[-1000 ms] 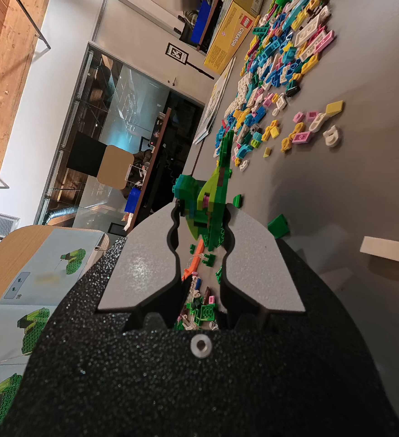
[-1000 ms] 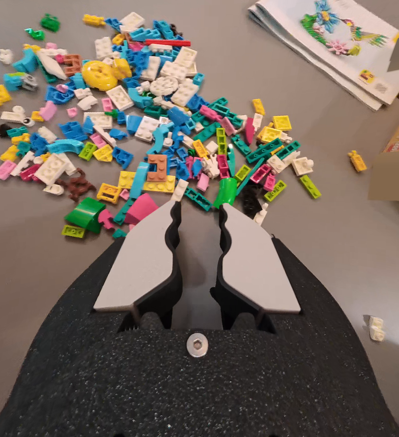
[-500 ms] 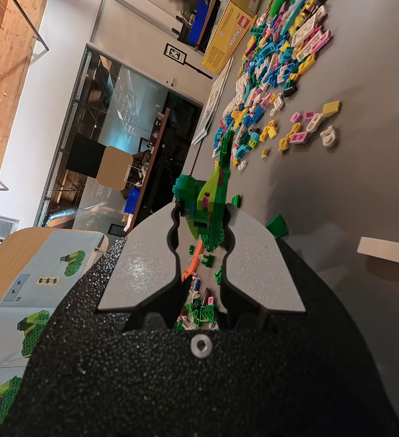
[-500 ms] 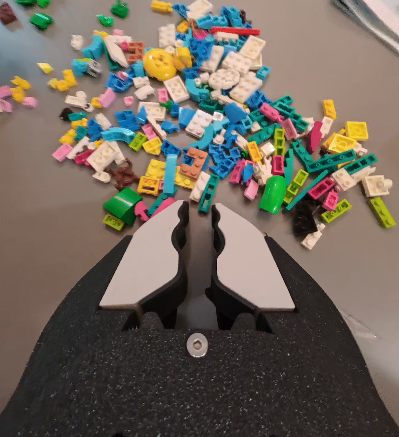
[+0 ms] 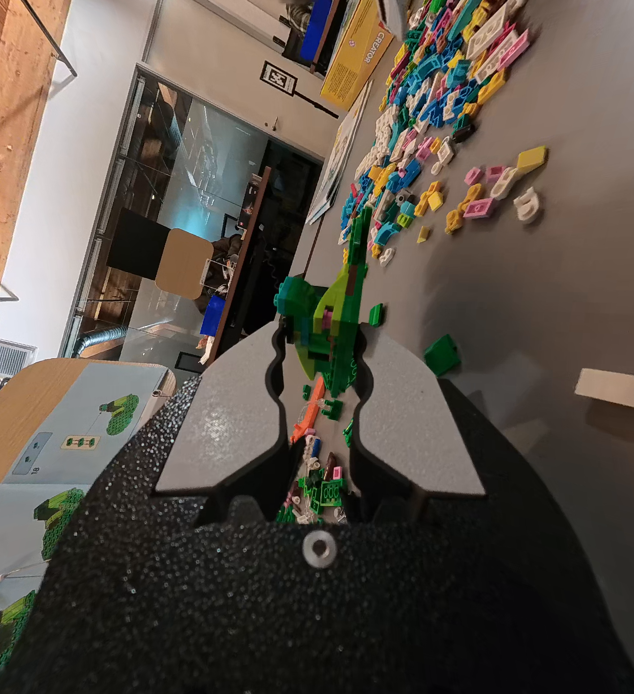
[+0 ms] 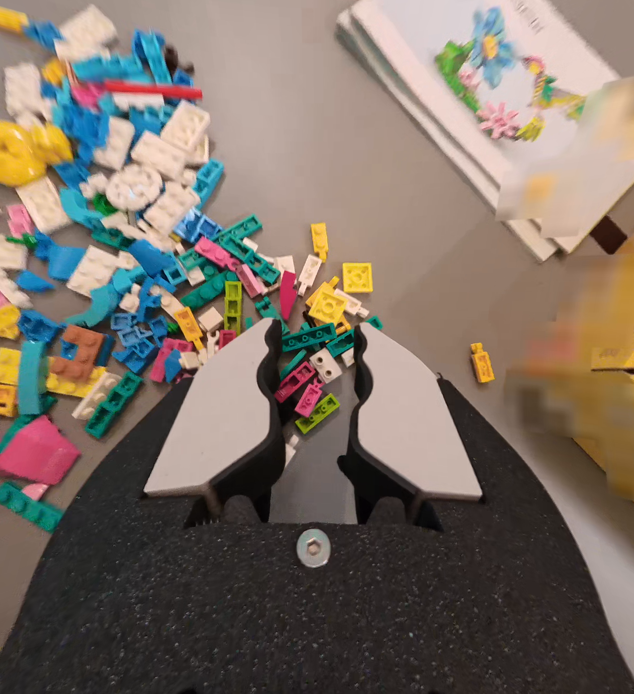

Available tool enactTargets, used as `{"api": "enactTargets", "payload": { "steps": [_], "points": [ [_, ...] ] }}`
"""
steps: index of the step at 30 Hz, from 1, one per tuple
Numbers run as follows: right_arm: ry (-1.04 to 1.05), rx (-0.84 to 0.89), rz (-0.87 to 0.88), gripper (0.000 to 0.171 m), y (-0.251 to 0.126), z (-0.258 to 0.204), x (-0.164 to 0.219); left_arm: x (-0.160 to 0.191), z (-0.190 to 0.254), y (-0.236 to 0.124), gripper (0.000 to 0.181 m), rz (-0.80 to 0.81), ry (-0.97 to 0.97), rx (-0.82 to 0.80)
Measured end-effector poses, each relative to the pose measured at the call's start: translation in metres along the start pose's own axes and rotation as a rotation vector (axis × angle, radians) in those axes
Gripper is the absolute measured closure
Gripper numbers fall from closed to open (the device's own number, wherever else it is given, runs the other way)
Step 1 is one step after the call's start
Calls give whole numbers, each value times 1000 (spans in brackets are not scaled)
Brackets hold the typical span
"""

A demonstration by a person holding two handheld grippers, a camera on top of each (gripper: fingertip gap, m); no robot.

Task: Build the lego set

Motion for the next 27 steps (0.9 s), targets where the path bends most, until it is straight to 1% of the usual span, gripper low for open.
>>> {"api": "enactTargets", "payload": {
  "steps": [2,5,7,12,18,23,25,27],
  "points": [
    [-36,1,-66,136,5,0,2,1,0,0,147,-3,-1,1],
    [-72,-5,-64,160,0,1,3,1,0,0,147,-4,-3,3],
    [-87,-14,-60,163,-7,2,4,1,0,0,147,-4,-5,3],
    [-92,-31,-60,164,-27,7,9,0,0,0,147,-1,-6,6],
    [-43,36,-250,164,-46,16,26,0,0,0,147,2,-4,8],
    [-14,-4,-321,163,-41,15,32,0,0,0,147,2,-2,12],
    [-9,12,-330,149,-39,15,31,0,1,0,147,1,-2,14],
    [-40,39,-281,148,-40,14,25,0,0,0,147,2,-4,14]
  ]
}}
Point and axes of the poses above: each gripper's, where its closed fingertips meet, y out along the fingers, x out of its underside, z = x × y across the jaws, the point moved 10 cm from there along -y, back along the fingers, and after that the axes turned 4 degrees about -x, right-handed, at the moved point
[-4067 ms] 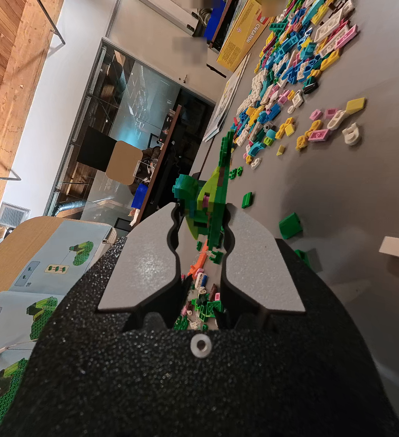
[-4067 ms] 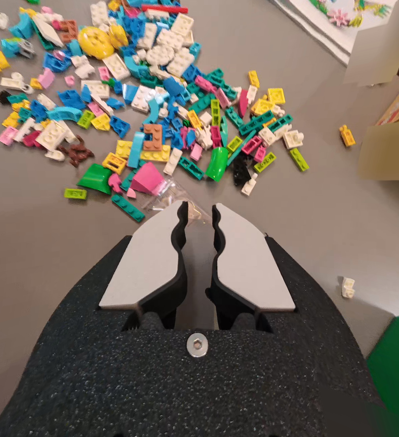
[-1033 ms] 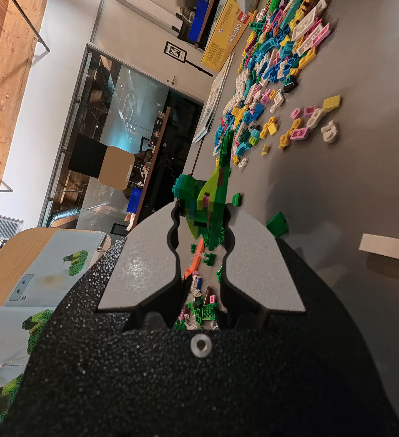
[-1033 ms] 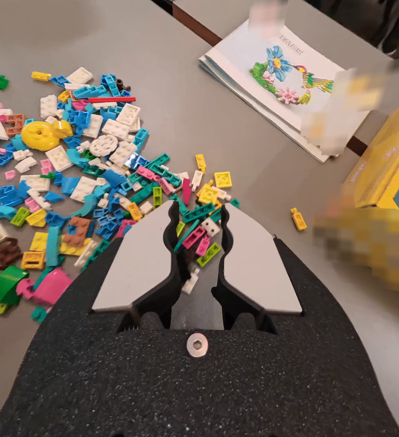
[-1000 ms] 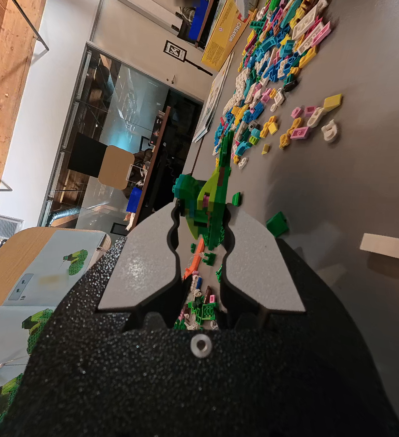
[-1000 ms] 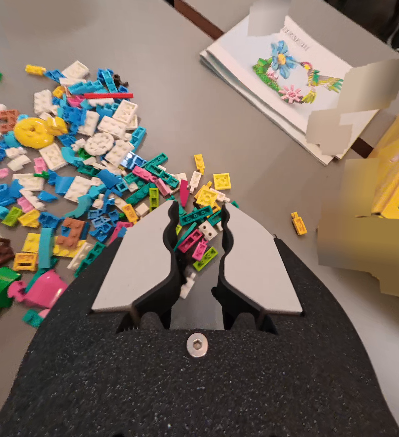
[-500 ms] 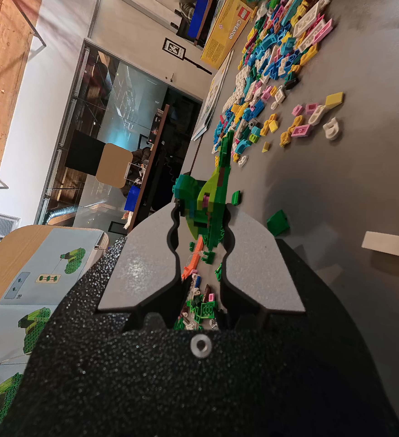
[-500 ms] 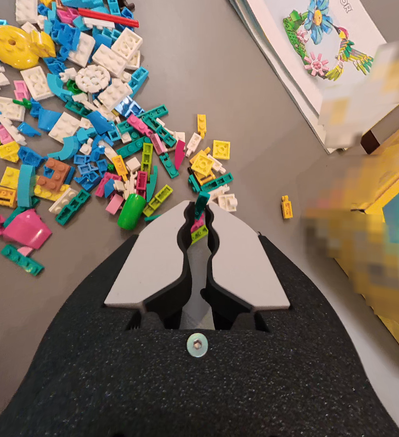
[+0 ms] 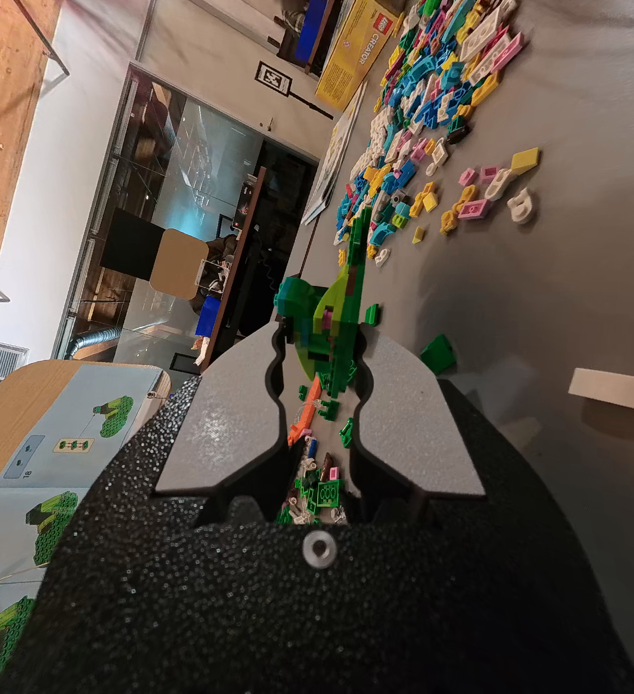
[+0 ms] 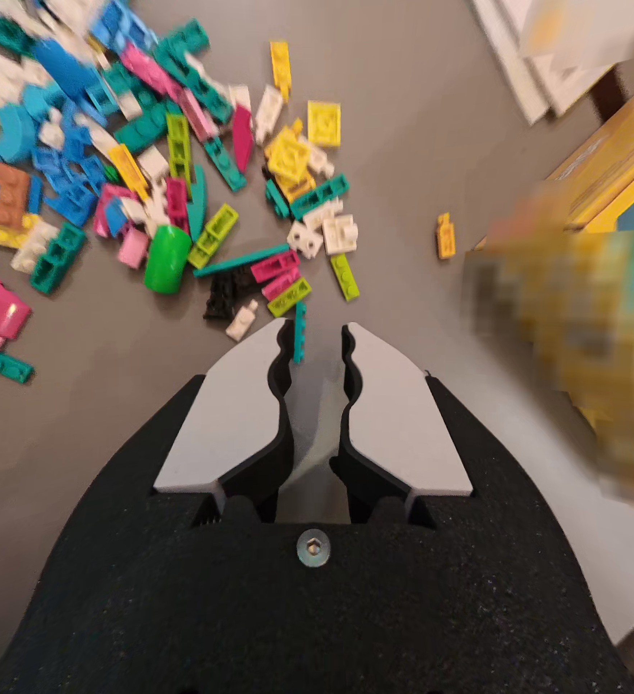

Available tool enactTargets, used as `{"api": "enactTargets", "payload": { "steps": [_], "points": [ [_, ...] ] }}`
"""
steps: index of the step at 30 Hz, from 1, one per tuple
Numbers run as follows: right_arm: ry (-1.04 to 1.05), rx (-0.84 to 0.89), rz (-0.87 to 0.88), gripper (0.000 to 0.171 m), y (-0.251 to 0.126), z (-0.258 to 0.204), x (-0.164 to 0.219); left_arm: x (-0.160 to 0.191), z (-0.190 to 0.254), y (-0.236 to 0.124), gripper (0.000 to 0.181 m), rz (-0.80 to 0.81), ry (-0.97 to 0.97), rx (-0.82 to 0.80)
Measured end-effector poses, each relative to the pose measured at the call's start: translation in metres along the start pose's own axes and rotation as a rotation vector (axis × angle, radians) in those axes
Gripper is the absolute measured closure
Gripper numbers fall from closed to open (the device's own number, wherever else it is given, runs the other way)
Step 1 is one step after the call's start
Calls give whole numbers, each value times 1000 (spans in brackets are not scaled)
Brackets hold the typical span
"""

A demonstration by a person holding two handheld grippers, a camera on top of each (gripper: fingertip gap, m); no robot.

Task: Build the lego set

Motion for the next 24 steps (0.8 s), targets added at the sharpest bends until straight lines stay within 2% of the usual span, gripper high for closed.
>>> {"api": "enactTargets", "payload": {
  "steps": [3,8,18,22,24],
  "points": [
    [-120,37,121,149,1,-9,-18,0,0,0,147,1,2,1],
    [-287,116,111,156,20,-19,-38,0,0,0,147,1,2,-1],
    [-367,120,38,165,36,-23,-41,-1,1,0,147,2,4,2],
    [-362,101,63,168,32,-25,-42,-1,1,0,147,6,8,0],
    [-326,40,113,168,28,-25,-42,-2,1,0,147,8,13,-2]
  ]
}}
Point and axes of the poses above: each gripper's, where its closed fingertips meet, y out along the fingers, x out of its underside, z = x × y across the jaws, the point moved 10 cm from there along -y, back along the fingers, and after that the axes turned 4 degrees about -x, right-handed, at the moved point
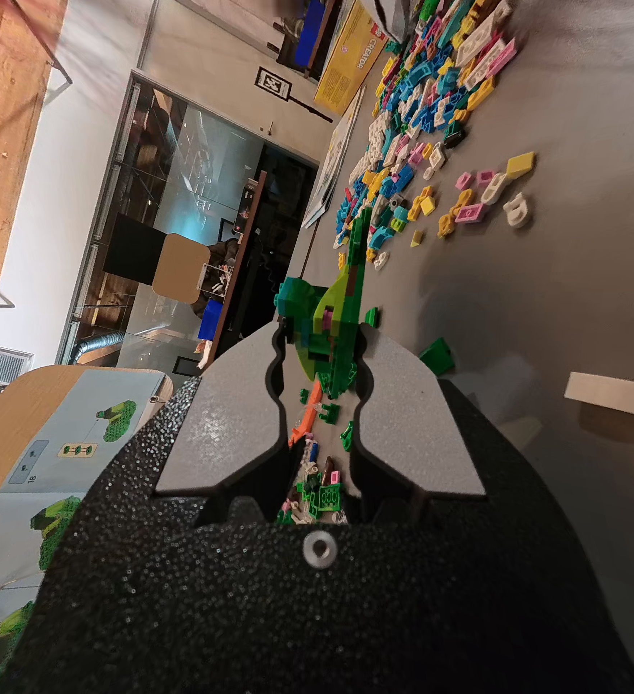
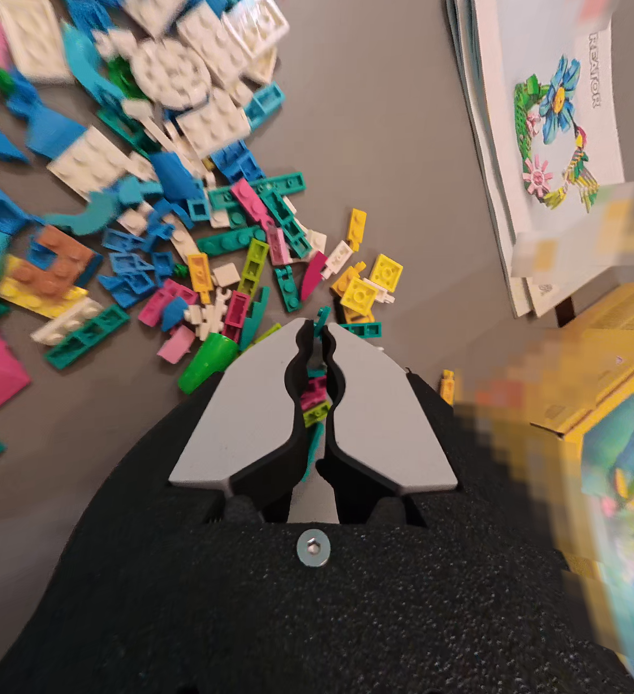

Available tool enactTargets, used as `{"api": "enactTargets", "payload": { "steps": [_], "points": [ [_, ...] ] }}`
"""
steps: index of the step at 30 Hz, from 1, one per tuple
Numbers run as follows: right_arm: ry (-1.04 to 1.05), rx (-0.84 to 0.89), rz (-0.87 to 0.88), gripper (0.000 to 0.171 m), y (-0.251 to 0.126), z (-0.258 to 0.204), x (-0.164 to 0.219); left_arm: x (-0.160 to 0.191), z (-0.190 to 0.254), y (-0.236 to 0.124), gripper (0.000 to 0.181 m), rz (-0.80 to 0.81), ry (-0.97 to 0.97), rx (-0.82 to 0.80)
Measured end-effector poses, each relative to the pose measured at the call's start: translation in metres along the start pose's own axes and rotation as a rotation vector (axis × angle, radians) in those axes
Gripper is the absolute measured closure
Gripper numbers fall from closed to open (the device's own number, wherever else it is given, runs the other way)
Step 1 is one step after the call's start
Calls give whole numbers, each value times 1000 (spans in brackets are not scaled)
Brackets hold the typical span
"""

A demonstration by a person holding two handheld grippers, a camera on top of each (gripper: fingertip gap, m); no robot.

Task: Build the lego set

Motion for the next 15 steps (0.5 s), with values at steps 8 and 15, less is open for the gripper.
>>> {"api": "enactTargets", "payload": {
  "steps": [8,15],
  "points": [
    [160,-472,209,168,-44,-59,-12,-9,4,-3,147,43,78,-23],
    [128,-691,85,168,-59,-153,-15,-31,17,-11,148,147,219,-42]
  ]
}}
Point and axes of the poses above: each gripper's, where its closed fingertips meet, y out along the fingers, x out of its underside, z = x × y across the jaws, the point moved 10 cm from there along -y, back along the fingers, and after that the axes turned 4 degrees about -x, right-handed, at the moved point
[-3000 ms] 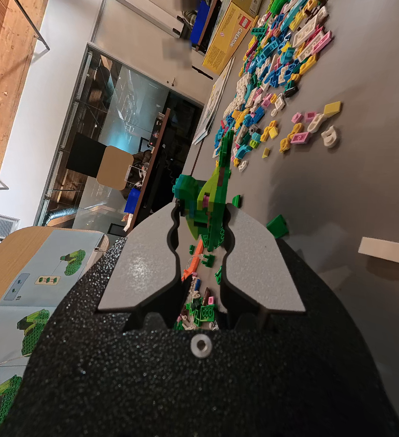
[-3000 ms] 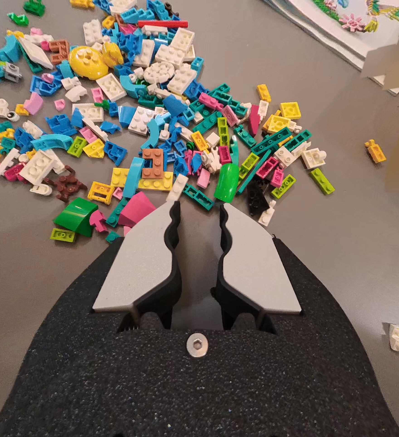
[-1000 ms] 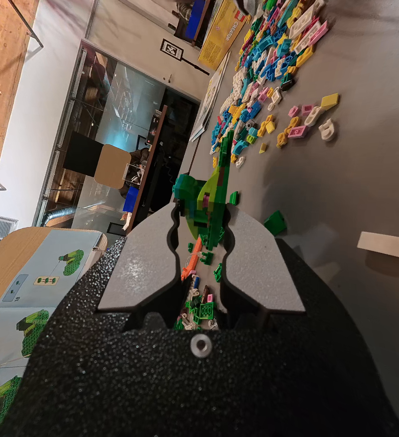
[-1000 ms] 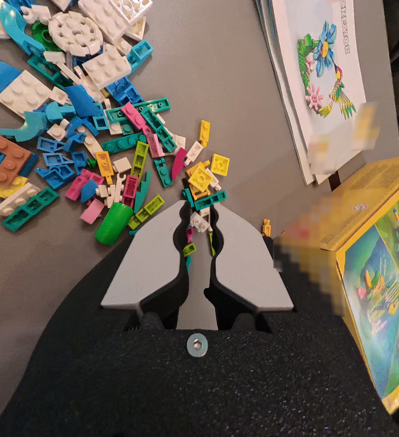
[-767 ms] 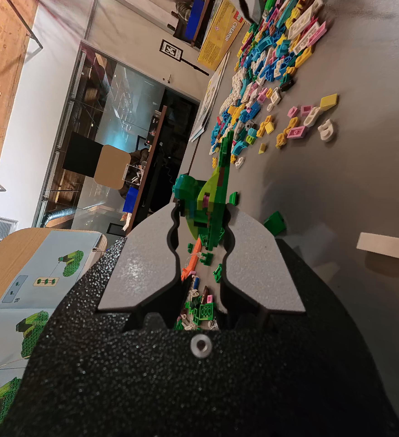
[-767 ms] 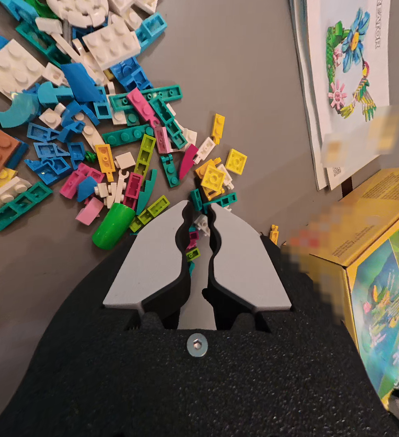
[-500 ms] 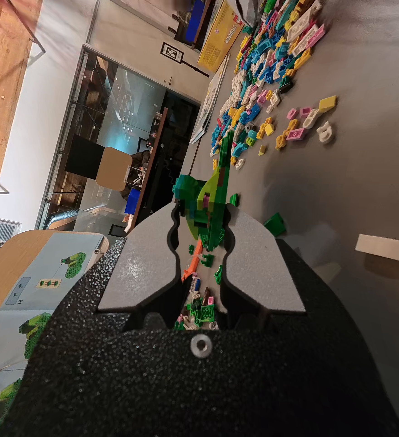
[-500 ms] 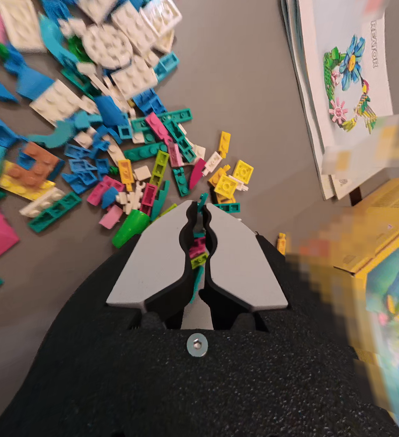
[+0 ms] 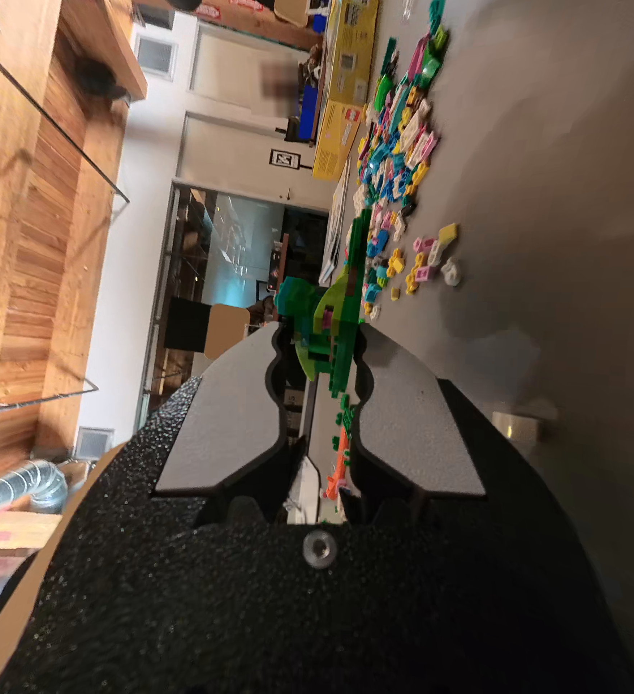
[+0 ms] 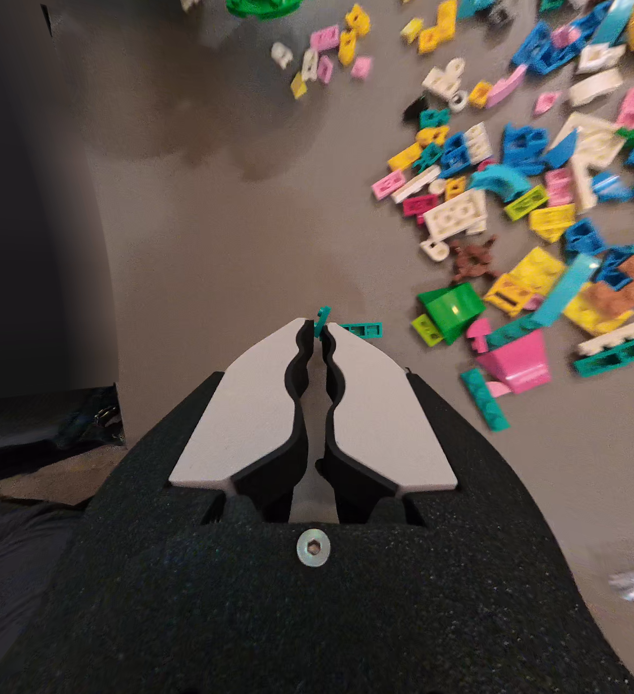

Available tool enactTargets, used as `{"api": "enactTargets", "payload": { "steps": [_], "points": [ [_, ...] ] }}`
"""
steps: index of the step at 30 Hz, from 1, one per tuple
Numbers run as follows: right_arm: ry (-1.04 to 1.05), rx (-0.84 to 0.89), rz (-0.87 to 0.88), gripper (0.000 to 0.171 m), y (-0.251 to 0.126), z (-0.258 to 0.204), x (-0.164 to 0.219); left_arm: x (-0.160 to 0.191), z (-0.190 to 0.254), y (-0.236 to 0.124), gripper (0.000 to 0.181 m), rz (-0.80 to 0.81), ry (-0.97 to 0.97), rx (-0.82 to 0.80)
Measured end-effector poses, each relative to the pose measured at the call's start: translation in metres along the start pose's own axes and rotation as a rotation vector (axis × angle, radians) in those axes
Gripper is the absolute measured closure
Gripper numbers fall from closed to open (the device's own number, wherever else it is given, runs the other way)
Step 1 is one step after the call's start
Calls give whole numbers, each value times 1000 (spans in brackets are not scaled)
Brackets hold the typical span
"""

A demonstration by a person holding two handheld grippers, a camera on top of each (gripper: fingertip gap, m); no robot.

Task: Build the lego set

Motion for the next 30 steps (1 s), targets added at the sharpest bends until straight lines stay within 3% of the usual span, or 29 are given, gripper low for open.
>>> {"api": "enactTargets", "payload": {
  "steps": [9,17,24,30],
  "points": [
    [25,132,21,160,15,-34,21,-9,5,-4,147,47,72,-8],
    [-19,376,73,156,11,-63,34,-10,6,-3,148,47,74,4],
    [217,576,169,156,43,-81,38,-11,6,-3,147,52,80,4],
    [310,629,218,155,54,-87,35,-12,6,-3,147,60,70,6]
  ]
}}
Point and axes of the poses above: each gripper's, where its closed fingertips meet, y out along the fingers, x out of its underside, z = x × y across the jaws, the point moved 10 cm from there along -y, back along the fingers, and after that the axes turned 4 degrees about -x, right-handed, at the moved point
